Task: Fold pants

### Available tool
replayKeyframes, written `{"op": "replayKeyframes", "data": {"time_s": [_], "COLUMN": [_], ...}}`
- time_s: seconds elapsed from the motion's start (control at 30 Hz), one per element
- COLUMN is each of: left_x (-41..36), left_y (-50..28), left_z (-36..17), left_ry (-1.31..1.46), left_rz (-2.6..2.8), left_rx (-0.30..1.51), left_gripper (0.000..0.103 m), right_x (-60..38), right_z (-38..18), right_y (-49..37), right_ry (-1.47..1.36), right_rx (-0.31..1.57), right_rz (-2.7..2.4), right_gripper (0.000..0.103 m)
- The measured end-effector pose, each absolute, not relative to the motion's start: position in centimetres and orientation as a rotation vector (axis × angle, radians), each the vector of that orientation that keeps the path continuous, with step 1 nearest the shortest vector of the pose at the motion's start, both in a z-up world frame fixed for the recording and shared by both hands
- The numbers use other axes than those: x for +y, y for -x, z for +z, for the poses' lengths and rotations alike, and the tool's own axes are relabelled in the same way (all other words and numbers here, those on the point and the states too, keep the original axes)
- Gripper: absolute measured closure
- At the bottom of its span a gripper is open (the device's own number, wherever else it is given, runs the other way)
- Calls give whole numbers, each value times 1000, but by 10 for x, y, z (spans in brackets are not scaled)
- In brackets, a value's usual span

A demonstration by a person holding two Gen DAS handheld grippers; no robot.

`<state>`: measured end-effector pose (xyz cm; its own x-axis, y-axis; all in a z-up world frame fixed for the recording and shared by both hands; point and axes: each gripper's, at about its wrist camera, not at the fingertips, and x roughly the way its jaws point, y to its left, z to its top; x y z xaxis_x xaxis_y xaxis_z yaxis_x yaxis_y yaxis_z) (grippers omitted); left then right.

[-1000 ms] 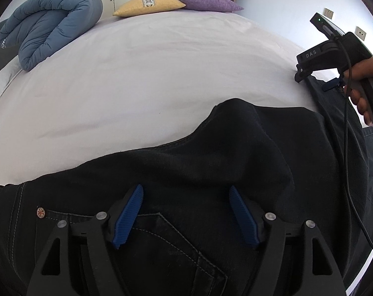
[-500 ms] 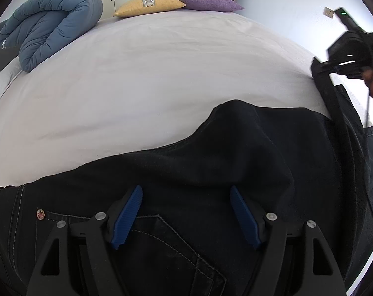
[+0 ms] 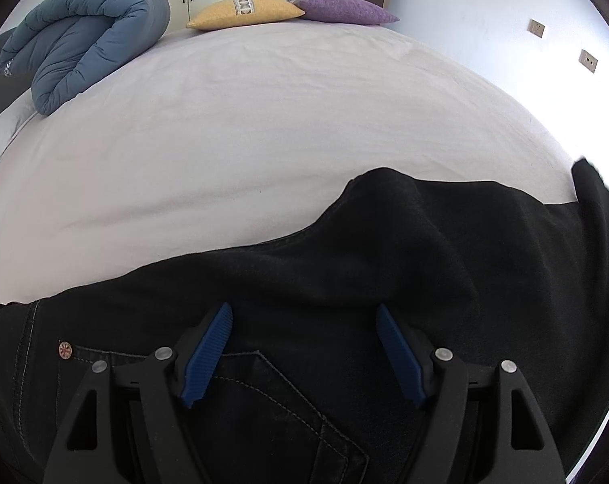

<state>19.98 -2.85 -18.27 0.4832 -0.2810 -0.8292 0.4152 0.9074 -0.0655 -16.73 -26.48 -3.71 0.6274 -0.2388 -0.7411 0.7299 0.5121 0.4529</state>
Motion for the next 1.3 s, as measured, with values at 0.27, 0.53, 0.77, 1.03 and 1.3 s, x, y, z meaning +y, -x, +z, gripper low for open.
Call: {"op": "replayKeyframes", "data": {"time_s": [0.27, 0.53, 0.77, 1.03, 1.3], "left_x": [-30, -40, -39, -41, -36], "left_y": [-200, -200, -197, -197, -187], "left_z": [-184, -182, -181, -182, -182], "left_ry": [-164, -224, -249, -258, -240], "left_rz": [-418, -378, -368, -360, -358], "left_rx": [957, 978, 995, 999, 990], "left_gripper": [26, 24, 23, 23, 21], "right_x": [-264, -278, -293, -288, -291], "right_z": [-92, -126, -148, -148, -161], "right_y": [251, 275, 274, 280, 257], "right_ry": [-1050, -1111, -1133, -1144, -1138], "right_rx": [609, 585, 582, 600, 626], "right_rz": [-728, -721, -700, -691, -704], "right_gripper": [102, 102, 102, 102, 102]}}
